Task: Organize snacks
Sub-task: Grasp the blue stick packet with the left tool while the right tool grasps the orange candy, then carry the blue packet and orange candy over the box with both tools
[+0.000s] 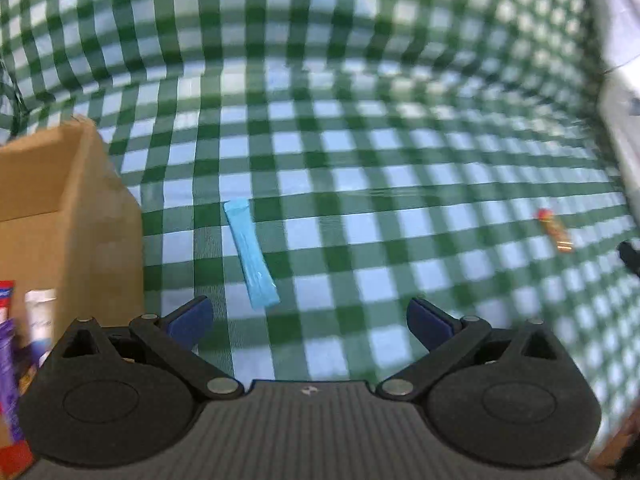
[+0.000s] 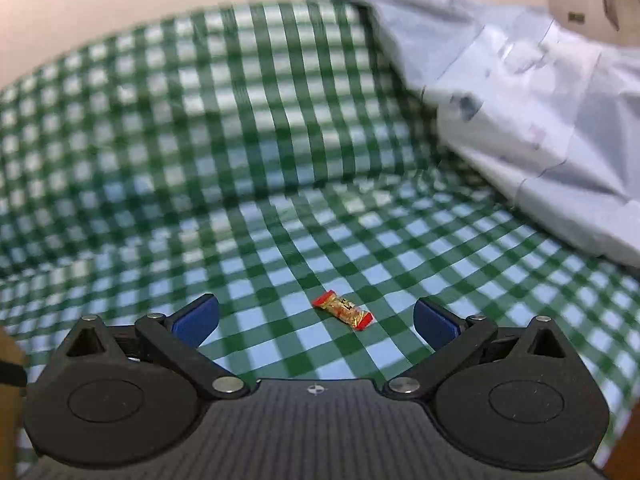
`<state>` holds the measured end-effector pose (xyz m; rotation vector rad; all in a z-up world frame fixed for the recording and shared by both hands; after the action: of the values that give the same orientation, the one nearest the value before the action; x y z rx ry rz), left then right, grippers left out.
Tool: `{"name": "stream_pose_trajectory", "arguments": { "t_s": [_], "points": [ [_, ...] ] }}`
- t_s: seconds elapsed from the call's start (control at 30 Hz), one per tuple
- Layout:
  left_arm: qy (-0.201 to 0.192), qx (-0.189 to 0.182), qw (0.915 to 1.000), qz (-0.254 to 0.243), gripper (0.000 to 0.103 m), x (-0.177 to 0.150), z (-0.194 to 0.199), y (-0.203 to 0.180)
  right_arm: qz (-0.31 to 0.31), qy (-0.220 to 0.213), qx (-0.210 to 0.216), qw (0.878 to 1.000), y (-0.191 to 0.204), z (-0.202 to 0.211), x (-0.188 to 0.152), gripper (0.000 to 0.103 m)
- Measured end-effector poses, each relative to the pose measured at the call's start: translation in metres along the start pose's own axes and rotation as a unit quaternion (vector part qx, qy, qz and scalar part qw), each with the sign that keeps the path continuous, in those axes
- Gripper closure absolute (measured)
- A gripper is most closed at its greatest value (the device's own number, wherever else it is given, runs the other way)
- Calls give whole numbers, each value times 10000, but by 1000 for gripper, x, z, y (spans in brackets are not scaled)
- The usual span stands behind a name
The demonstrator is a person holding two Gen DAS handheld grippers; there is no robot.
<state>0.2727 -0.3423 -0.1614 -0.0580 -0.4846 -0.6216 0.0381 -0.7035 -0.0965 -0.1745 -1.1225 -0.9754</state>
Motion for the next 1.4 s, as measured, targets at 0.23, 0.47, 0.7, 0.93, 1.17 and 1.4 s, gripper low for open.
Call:
{"name": "stream_pose_trajectory", "arguments": {
  "t_s": [0.23,0.47,0.7,0.93,1.17,1.4],
  "points": [
    [364,174,9977,546,0,4,-84,30,72,237,-271,9993,-11,-126,-13,1],
    [370,442,9967,565,0,4,-105,45,13,551,-723,9959,-37,-182,-28,2],
    [330,454,9926,1076,87,7,-83,58,416,240,-374,9981,-25,-162,-34,80],
    [-215,135,9969,750,89,21,-41,61,109,16,-209,9997,-18,-118,-20,85],
    [-886,-202,9949,439,89,16,44,50,-352,71,343,9988,5,-26,-19,85],
    [-1085,-202,9939,-53,89,-43,141,44,-623,110,967,9933,51,95,-33,85]
  ]
}}
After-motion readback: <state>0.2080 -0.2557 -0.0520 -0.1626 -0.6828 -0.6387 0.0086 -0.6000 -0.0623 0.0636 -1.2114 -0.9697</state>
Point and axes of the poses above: each gripper's, at about its wrist camera, not at the fingertips, and z roughly against the way its jaws point, y to its left, x to its top, the point moved 9 cm from there along -z, roughly the way its jaws point, and after that the axes turned 14 degrees about -z, right-handed, at the moved point
